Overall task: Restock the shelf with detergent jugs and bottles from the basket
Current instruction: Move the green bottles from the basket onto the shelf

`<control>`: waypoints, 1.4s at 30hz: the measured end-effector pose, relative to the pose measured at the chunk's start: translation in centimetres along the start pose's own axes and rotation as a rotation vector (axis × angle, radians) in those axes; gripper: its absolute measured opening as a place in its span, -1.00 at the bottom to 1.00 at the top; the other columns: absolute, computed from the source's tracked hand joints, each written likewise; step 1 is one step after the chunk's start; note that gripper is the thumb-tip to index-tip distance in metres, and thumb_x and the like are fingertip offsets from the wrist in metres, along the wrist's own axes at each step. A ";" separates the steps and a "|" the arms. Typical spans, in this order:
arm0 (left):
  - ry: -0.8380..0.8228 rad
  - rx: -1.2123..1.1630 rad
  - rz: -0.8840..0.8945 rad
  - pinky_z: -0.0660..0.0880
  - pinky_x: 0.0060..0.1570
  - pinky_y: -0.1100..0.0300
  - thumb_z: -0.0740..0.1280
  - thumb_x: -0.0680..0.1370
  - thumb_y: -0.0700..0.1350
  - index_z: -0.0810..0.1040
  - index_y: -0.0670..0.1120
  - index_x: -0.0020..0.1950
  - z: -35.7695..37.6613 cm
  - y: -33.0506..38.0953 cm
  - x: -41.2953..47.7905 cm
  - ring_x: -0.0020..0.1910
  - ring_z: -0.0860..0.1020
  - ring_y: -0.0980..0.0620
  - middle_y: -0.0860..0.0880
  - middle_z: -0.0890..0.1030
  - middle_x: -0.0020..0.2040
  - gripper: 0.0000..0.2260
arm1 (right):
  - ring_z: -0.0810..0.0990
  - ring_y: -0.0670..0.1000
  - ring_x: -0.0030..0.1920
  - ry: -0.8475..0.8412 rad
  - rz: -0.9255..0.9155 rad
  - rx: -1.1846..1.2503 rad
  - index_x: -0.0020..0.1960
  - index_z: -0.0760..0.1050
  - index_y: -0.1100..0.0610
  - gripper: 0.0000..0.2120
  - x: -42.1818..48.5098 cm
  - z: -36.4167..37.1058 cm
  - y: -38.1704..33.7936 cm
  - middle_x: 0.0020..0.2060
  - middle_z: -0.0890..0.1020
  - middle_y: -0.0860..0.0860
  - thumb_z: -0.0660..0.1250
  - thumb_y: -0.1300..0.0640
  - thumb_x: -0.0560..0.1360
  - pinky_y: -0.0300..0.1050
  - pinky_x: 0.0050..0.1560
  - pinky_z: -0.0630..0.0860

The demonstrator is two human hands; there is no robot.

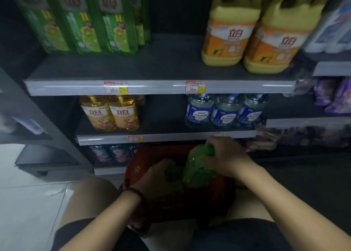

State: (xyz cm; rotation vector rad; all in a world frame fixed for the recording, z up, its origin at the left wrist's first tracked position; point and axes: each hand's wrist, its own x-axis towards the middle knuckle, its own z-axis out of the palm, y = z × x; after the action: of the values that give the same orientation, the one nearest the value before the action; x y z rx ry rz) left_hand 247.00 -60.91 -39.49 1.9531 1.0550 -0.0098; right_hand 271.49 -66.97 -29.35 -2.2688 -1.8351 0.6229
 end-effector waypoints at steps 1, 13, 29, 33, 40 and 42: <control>0.034 -0.059 0.059 0.47 0.37 0.19 0.57 0.41 0.21 0.37 0.15 0.51 -0.7 0.8 -0.6 0.39 0.48 0.18 0.14 0.49 0.44 -0.27 | 0.61 0.02 -0.12 0.003 -0.020 -0.006 -0.11 0.50 -0.03 -0.79 -0.3 -1.5 -1.6 -0.17 0.61 -0.07 0.43 -0.15 0.47 -0.02 -0.14 0.55; 0.391 -0.540 0.271 0.62 0.24 -0.12 0.69 0.38 -0.10 0.52 0.08 0.40 -10.1 3.3 -7.0 0.28 0.67 0.00 0.00 0.69 0.29 -0.36 | 0.70 -0.07 -0.18 0.076 -0.224 0.215 -0.07 0.65 0.01 -0.65 -0.4 -11.5 -16.5 -0.20 0.73 -0.05 0.64 -0.18 0.33 -0.03 -0.19 0.63; 0.545 -0.586 0.323 0.65 0.21 -0.01 0.47 0.58 -0.16 0.51 -0.07 0.41 -28.5 -0.3 -10.3 0.24 0.69 -0.05 -0.04 0.71 0.26 -0.60 | 0.75 -0.07 0.13 -0.097 -0.415 0.743 0.35 0.56 -0.03 -0.34 12.5 -4.1 -26.0 0.16 0.76 -0.10 0.71 0.03 0.32 0.14 0.20 0.70; 0.695 -0.493 0.262 0.64 0.24 -0.11 0.44 0.61 0.07 0.54 0.04 0.39 -32.6 -2.2 -9.5 0.19 0.71 0.06 0.08 0.72 0.23 -0.64 | 0.78 0.00 0.09 -0.096 -0.334 0.811 0.28 0.57 -0.07 -0.31 16.8 -5.4 -29.9 0.11 0.77 -0.08 0.72 -0.09 0.20 0.18 0.16 0.71; 0.968 0.038 0.253 0.52 0.31 0.11 0.53 0.51 -0.01 0.24 0.16 0.58 -36.2 -4.8 -8.3 0.29 0.51 0.12 0.13 0.48 0.34 -0.28 | 0.78 0.06 0.05 0.005 -0.326 0.918 0.31 0.56 -0.01 -0.42 23.2 -7.6 -36.7 0.12 0.76 -0.02 0.71 0.10 0.37 0.22 -0.01 0.74; 0.953 0.099 0.209 0.46 0.31 0.14 0.50 0.47 0.11 0.14 0.13 0.63 -36.9 -6.1 -7.5 0.32 0.46 0.07 0.07 0.45 0.38 -0.18 | 0.77 0.06 0.09 0.033 -0.356 0.903 0.33 0.54 0.01 -0.39 24.7 -6.6 -37.8 0.14 0.76 -0.02 0.71 0.13 0.36 0.28 0.08 0.72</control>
State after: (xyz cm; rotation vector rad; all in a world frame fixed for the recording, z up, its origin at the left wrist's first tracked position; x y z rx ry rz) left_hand 224.40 -38.49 -18.54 2.1730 1.4272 1.0899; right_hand 244.29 -33.34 -14.63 -1.3253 -1.4394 1.0526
